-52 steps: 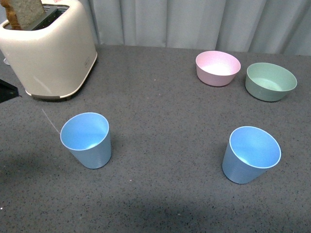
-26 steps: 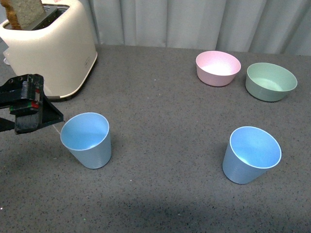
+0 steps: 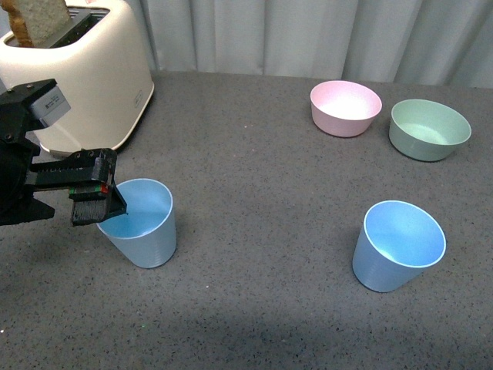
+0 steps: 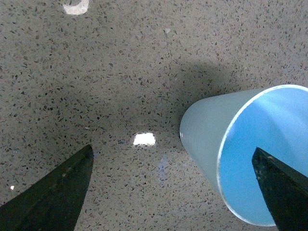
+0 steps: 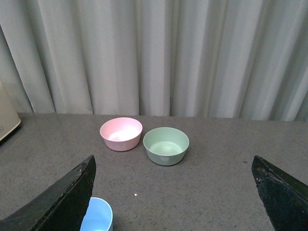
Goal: Stack blue cups with both arms
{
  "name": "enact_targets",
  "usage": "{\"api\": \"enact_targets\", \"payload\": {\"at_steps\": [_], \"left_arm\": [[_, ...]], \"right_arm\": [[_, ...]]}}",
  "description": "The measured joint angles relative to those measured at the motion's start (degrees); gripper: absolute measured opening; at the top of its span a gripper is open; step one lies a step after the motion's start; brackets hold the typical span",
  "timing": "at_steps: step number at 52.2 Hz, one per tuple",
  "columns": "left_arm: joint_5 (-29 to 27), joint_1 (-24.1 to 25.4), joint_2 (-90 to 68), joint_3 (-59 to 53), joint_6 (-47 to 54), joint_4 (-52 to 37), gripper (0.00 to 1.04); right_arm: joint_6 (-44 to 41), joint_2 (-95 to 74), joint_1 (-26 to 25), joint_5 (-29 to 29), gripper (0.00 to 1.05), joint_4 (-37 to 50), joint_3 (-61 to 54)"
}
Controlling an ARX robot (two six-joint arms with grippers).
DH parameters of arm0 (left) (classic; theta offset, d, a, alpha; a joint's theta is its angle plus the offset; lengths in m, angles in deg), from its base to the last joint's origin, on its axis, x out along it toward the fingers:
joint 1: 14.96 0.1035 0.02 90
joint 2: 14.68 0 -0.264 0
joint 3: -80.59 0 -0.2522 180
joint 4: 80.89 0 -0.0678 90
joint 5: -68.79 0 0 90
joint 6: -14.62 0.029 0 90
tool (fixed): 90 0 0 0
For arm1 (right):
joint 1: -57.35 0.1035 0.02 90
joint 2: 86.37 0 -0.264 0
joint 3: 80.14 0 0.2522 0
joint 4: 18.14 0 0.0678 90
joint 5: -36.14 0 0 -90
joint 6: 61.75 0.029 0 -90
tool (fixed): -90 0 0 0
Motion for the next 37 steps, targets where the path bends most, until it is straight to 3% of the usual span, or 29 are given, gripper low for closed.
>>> {"api": "enact_targets", "payload": {"at_steps": [15,28,37], "left_arm": [[0.7,-0.4,-1.3,1.4,-1.6,0.3,0.56],[1.7,-0.8,-1.4,2.0,-3.0,1.7,0.04],[2.6,-0.8,-0.9,2.0,-3.4,2.4,0.04]], "right_arm": [[0.0,0.0,0.0,0.0,0.95,0.0,0.0],[0.0,0.0,0.0,0.0,0.95,0.0,0.0],[0.0,0.0,0.0,0.0,0.95,0.0,0.0]]}}
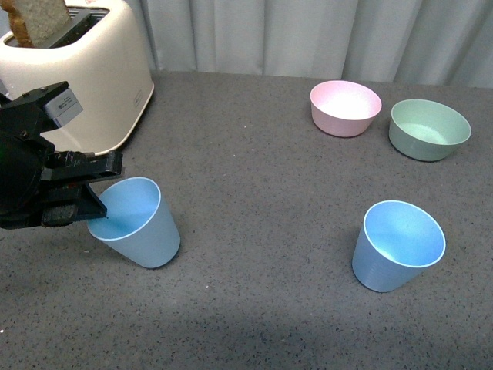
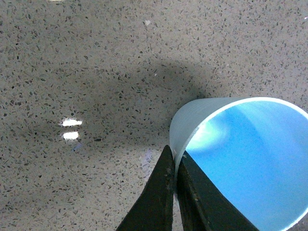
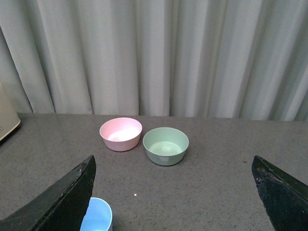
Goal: Stack blue cups with both arms
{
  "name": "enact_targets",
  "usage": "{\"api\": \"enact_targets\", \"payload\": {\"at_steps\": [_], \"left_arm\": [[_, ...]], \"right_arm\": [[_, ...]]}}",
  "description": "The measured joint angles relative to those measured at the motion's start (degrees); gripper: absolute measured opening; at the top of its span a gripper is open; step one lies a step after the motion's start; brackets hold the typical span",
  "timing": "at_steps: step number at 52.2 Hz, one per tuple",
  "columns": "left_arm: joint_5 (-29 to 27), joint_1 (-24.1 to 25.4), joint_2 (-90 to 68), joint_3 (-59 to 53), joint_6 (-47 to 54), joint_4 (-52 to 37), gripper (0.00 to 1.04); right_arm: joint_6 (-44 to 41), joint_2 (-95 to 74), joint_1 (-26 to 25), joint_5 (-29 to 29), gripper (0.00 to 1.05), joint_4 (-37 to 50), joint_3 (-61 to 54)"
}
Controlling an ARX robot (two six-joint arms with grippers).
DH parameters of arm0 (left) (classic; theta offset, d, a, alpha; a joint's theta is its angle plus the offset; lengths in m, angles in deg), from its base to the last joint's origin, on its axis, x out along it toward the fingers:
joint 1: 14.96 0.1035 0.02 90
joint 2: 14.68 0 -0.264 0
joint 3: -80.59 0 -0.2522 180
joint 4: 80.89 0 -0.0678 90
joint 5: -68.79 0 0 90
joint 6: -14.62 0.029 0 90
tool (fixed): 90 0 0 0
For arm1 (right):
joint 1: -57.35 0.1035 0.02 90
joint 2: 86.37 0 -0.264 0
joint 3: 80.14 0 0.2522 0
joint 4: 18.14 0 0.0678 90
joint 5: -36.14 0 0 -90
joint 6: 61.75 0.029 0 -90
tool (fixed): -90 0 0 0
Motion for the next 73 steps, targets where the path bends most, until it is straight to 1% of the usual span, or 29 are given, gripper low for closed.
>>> {"api": "enact_targets", "payload": {"at_steps": [10,12,22,32,36,40,52,73], "left_arm": [[0.1,-1.6,3.1,0.5,0.2,0.8,0.04],[-1.0,-2.9,3.4,1.0,0.7,0.8,0.04],[-3.2,-7.6,2.4,3.2,1.7,0.8,0.04],[-5.9,-13.5,-2.3,7.5,2.4,1.6,0.04],[-6.6,-14.8,-3.6,8.5,3.0,1.9,0.04],[-7.2,-15.7,-4.6,9.2,3.3,2.3,0.04],[-6.8,-17.9,-5.2,10.9,3.4,3.4,0.04],[-7.1,-19.2,-7.8,12.4,3.2,4.2,0.04]], "right_arm": [[0.0,0.0,0.0,0.0,0.95,0.0,0.0],[0.0,0.0,0.0,0.0,0.95,0.0,0.0],[0.0,0.0,0.0,0.0,0.95,0.0,0.0],[0.0,0.0,0.0,0.0,0.95,0.0,0.0],[0.0,0.0,0.0,0.0,0.95,0.0,0.0],[0.0,0.0,0.0,0.0,0.95,0.0,0.0],[0.0,0.0,0.0,0.0,0.95,0.0,0.0],[0.0,0.0,0.0,0.0,0.95,0.0,0.0]]}}
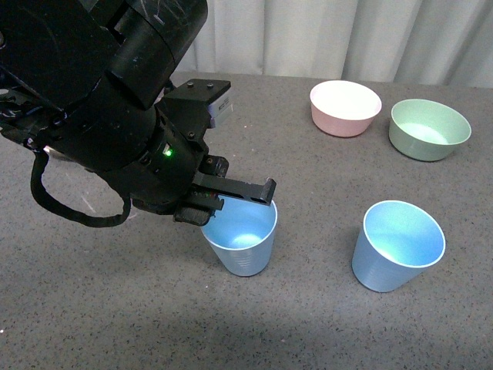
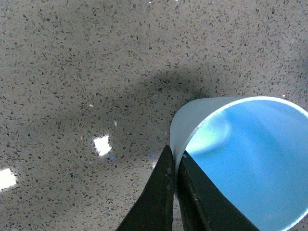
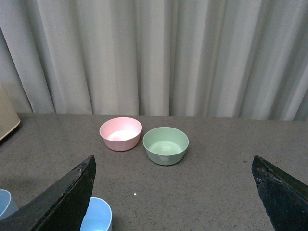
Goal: Stack blue cups with both arms
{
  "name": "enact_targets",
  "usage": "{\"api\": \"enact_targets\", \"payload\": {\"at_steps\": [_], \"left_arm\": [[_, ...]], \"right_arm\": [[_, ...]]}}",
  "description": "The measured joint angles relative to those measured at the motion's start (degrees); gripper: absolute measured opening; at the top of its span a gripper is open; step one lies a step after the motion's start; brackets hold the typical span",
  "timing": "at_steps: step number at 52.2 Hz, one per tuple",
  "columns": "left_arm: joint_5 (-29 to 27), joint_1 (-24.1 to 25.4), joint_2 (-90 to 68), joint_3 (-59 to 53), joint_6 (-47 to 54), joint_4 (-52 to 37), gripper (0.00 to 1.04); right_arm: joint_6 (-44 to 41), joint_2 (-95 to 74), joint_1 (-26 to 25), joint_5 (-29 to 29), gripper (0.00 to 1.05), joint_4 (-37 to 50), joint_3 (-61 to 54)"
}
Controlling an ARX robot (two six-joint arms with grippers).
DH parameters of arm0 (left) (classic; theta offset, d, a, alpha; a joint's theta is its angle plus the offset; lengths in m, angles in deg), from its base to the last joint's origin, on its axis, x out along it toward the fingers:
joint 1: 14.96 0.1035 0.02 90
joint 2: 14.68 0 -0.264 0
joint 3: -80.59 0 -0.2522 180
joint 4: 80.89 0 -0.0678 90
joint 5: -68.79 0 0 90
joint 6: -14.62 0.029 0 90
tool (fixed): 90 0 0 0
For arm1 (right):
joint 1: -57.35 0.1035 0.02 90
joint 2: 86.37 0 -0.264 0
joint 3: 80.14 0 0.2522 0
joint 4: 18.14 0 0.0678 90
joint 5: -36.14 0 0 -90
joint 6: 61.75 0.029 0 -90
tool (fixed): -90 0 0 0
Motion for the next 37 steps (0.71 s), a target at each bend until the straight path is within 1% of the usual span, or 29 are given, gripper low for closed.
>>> {"api": "enact_targets", "payload": {"at_steps": [10,12,14,24,25,29,31,34,36,37], "left_arm": [[0.8,-0.3,0.0,0.1,-0.1,0.4,0.04],[1.1,-0.3,0.0,0.1,-0.2,0.6,0.06],[1.1,-0.4,0.0,0.1,-0.2,0.7,0.12],[1.2,-0.4,0.4,0.1,-1.1,0.7,0.47],[1.1,-0.4,0.7,0.1,-1.3,0.7,0.53],[1.0,-0.3,2.0,0.1,-1.5,0.7,0.67],[0.7,-0.1,3.2,0.1,-1.8,0.8,0.76],[0.1,0.2,4.3,0.1,-2.4,1.2,0.83],[-0.5,0.4,5.6,0.0,-2.6,1.2,0.91],[-0.5,0.5,5.7,0.0,-2.7,1.2,0.92]], "right_arm": [[0.0,0.0,0.0,0.0,0.95,0.0,0.0],[0.0,0.0,0.0,0.0,0.95,0.0,0.0],[0.0,0.0,0.0,0.0,0.95,0.0,0.0],[0.0,0.0,0.0,0.0,0.95,0.0,0.0],[0.0,0.0,0.0,0.0,0.95,0.0,0.0],[0.0,0.0,0.0,0.0,0.95,0.0,0.0],[0.0,0.0,0.0,0.0,0.95,0.0,0.0],[0.0,0.0,0.0,0.0,0.95,0.0,0.0],[0.0,0.0,0.0,0.0,0.95,0.0,0.0],[0.0,0.0,0.0,0.0,0.95,0.0,0.0]]}}
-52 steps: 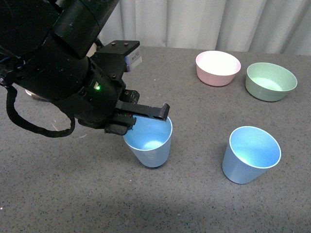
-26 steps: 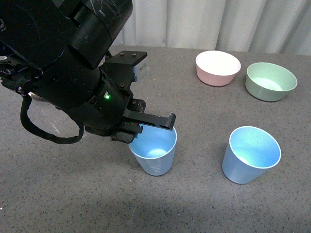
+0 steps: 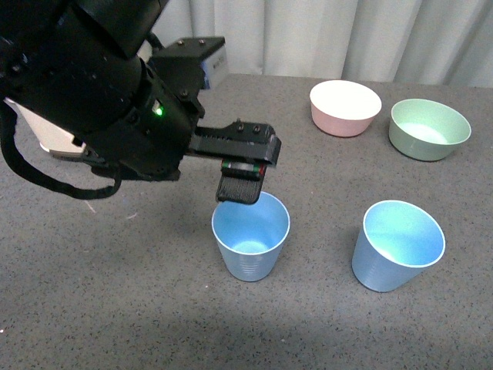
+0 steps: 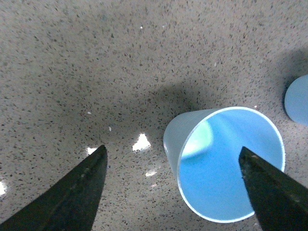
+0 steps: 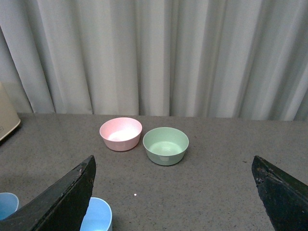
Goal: Stack blue cups with both arms
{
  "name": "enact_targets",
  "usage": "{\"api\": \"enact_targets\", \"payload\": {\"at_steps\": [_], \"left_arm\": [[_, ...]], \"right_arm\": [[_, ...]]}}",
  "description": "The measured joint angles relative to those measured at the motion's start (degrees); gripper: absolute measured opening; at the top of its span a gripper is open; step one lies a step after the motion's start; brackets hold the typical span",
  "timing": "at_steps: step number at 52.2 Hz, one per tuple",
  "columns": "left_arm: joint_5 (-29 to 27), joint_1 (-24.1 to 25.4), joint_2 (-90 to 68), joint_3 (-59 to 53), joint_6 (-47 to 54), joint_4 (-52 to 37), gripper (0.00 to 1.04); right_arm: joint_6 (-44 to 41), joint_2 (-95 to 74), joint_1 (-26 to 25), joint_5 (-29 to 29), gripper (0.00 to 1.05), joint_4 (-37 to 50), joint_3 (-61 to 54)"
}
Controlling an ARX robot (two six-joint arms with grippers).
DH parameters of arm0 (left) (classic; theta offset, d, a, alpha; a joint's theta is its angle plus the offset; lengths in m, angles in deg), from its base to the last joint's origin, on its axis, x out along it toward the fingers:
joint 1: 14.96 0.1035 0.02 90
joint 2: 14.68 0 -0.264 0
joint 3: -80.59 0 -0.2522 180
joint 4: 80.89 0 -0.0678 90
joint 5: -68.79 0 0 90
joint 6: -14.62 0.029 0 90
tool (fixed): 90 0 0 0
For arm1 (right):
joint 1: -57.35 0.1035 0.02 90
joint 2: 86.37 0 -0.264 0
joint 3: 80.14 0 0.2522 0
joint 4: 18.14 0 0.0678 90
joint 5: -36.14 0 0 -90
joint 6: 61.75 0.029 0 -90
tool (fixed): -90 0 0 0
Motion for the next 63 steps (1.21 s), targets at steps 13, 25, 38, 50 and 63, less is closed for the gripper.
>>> {"api": "enact_targets", "payload": {"at_steps": [13,25,38,50,63], "left_arm": [[-1.0,1.5,4.2,-1.2,-1.7,-1.3,0.98],[-23.9,3.8,5.9,-27.0,6.5,-61.3,0.65],[-18.8,10.6,20.9,-41.1,8.0,-76.8,0.22],[-13.3,15.7,33.6,-49.6,8.5,-72.0,0.04],[-9.9,19.5,47.0,-54.7,8.5,-63.2,0.04]], "right_arm": [[0.0,0.0,0.0,0.0,0.95,0.0,0.0],[0.0,0.0,0.0,0.2,0.95,0.0,0.0],[0.0,0.0,0.0,0.0,0.95,0.0,0.0],[0.0,0.0,0.0,0.0,0.95,0.0,0.0],[0.0,0.0,0.0,0.0,0.95,0.0,0.0]]}}
